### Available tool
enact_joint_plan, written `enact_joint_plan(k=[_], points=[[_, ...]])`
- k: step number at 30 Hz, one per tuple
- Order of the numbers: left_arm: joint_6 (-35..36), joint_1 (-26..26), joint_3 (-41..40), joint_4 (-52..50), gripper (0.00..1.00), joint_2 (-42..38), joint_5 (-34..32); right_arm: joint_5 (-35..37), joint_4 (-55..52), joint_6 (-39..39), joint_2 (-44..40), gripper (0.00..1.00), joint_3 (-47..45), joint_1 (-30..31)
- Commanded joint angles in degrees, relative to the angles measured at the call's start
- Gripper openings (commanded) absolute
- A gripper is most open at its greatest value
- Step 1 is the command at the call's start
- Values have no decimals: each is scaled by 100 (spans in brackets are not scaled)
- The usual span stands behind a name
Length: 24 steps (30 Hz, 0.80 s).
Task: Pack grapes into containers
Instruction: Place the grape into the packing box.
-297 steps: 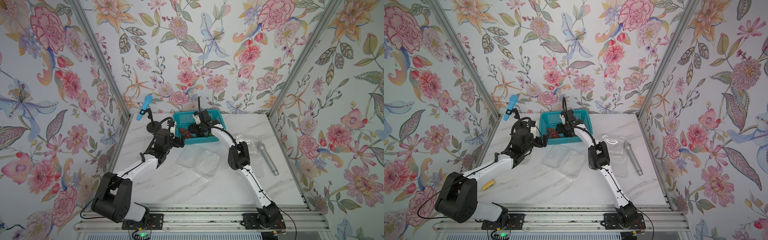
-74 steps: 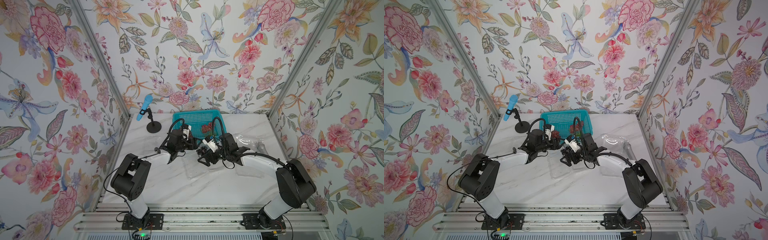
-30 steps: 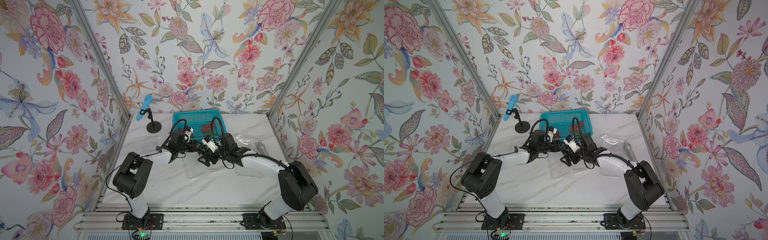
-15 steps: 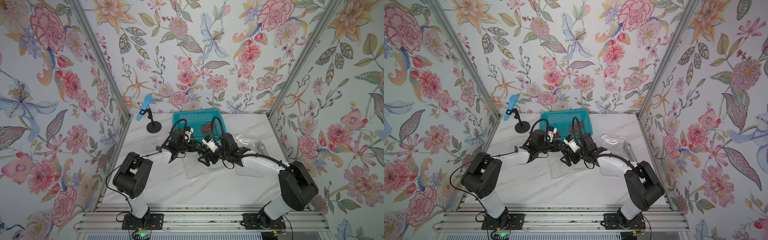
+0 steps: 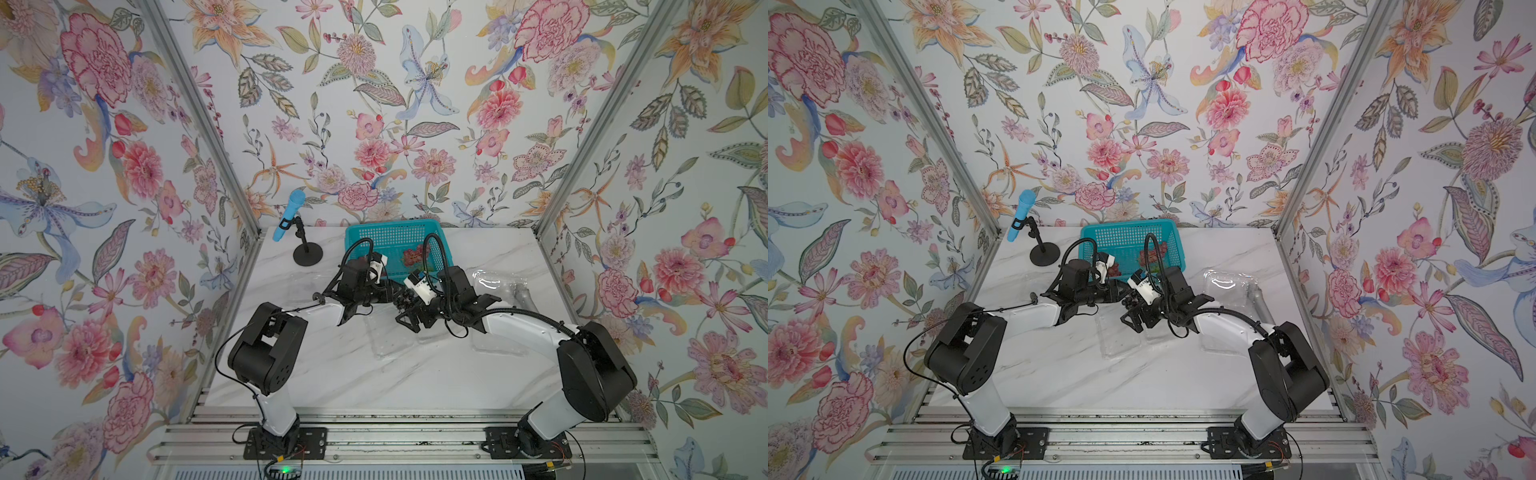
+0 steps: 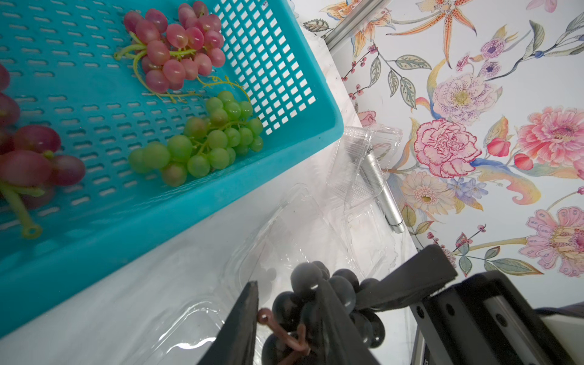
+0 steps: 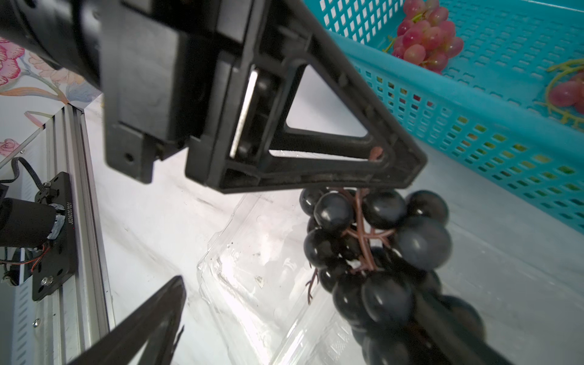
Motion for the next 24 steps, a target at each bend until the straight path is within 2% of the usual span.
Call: enact_joint_plan(k=[1,10,15,24], points=[[-34,-35,46,70,30,63,147,64,56,-165,-151,100,30,29],[42,-29,95,-38,15,50,156,187,40,-162,-107,100,51,2],[64,-26,117,-74,1,45,174,233,10,-144,-56,100,88,-24],[138,3,8,23,0,-184,117,42,65,478,78,100,163,-384]])
